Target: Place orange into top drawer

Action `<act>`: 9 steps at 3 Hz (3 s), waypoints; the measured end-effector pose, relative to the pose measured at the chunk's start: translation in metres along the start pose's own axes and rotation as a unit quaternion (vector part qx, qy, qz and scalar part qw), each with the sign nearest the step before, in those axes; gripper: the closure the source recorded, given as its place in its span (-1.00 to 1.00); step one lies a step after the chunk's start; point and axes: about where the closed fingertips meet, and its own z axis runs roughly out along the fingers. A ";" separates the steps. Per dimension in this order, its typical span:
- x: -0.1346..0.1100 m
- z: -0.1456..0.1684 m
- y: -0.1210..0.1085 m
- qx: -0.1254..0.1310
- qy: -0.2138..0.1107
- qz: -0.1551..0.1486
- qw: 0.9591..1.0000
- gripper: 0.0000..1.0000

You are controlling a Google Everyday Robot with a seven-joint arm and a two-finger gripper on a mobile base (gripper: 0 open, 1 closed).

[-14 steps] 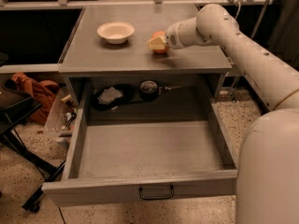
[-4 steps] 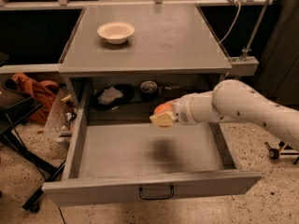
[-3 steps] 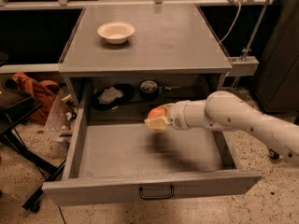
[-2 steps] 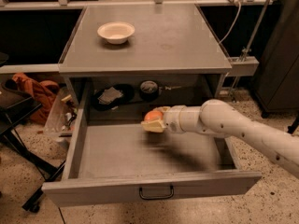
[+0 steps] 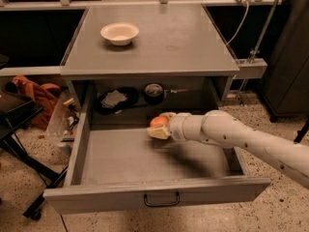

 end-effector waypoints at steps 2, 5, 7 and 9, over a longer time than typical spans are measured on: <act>0.010 0.004 -0.008 0.018 0.030 -0.010 0.999 -0.78; 0.012 -0.014 -0.023 0.010 0.028 0.008 1.000 -1.00; 0.002 -0.084 -0.037 -0.013 0.025 0.045 0.999 -1.00; -0.020 -0.173 -0.019 0.025 0.025 0.035 0.999 -1.00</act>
Offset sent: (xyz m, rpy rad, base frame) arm 0.0095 -0.0122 -0.0141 -0.1033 0.0118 -0.0323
